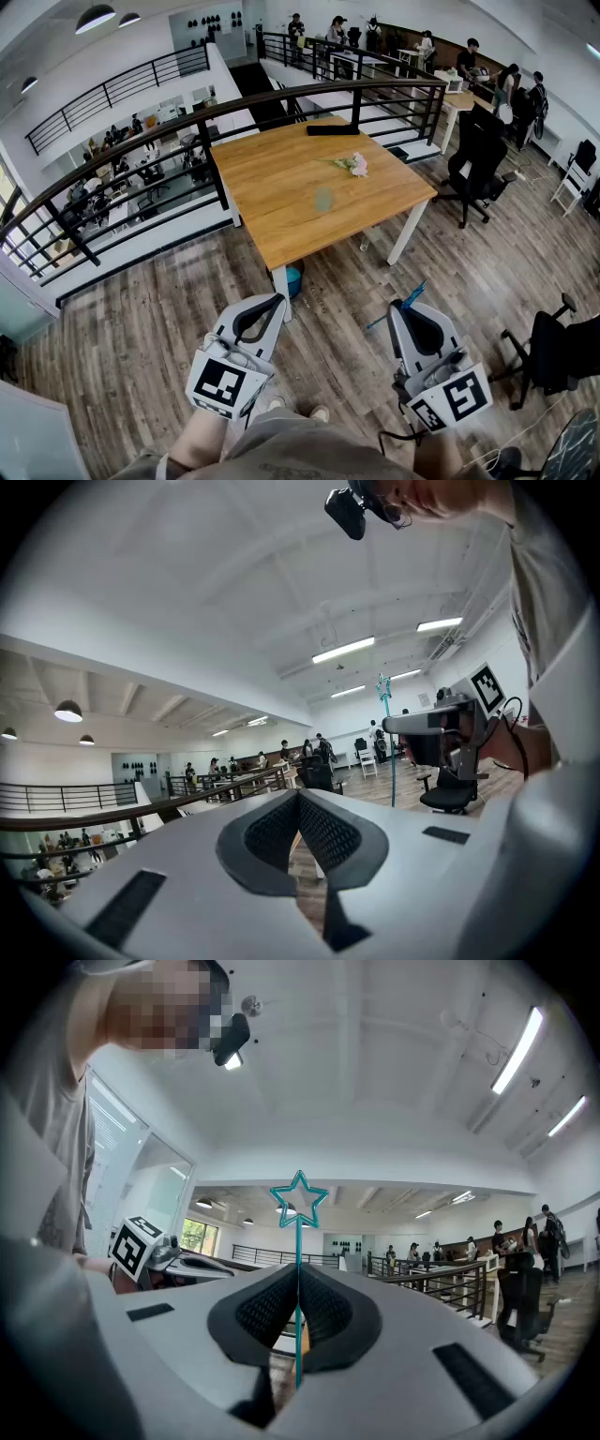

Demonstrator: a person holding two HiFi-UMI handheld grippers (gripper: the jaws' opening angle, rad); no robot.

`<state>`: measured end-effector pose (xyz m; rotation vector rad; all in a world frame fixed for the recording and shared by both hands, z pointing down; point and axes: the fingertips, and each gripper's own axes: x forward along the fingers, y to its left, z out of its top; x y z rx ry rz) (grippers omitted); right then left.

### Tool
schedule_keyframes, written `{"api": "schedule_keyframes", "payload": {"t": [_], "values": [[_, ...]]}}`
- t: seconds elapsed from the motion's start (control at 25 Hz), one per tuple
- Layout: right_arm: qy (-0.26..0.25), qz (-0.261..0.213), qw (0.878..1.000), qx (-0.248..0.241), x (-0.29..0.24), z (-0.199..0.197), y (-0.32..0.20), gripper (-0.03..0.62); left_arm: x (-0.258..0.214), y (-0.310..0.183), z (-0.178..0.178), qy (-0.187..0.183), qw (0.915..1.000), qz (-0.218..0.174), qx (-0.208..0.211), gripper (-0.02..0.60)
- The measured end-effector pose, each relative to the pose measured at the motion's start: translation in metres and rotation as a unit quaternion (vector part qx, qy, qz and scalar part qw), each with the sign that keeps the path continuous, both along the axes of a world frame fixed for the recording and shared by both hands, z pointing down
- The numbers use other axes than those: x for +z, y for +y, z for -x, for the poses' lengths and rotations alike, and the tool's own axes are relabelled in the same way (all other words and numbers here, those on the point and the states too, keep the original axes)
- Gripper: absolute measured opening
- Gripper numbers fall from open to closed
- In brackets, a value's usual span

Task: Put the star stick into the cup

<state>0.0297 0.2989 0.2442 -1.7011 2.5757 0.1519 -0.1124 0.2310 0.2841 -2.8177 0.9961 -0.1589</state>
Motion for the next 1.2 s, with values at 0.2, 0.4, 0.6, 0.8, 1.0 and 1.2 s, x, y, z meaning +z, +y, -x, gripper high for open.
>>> {"api": "schedule_keyframes", "payload": {"t": [0.2,0.4,0.6,0.8,1.0,1.2], "values": [[-0.01,-0.002,1.0,-0.008,-0.002,-0.009,-0.005,0.034,-0.002,-0.003,-0.013,0.003,1.0,-0.001,0.004,0.017],[-0.01,0.001,1.0,-0.007,-0.003,-0.021,-0.008,0.034,-0.002,-0.006,-0.023,-0.005,1.0,0.001,0.001,0.017],[-0.015,0.001,1.0,-0.006,0.002,-0.033,-0.01,0.034,0.002,-0.009,-0.036,-0.014,0.9999,-0.004,0.005,0.017],[-0.02,0.005,1.0,-0.005,0.005,-0.044,-0.014,0.034,0.0,-0.016,-0.044,-0.015,0.9999,-0.005,0.004,0.017],[-0.018,0.004,1.0,-0.007,0.007,-0.047,-0.029,0.034,0.005,-0.029,-0.05,-0.018,0.9998,-0.005,0.007,0.017],[-0.017,0.01,1.0,-0.013,0.014,-0.049,-0.057,0.034,0.014,-0.055,-0.056,-0.023,0.9997,-0.007,0.01,0.017]]}}
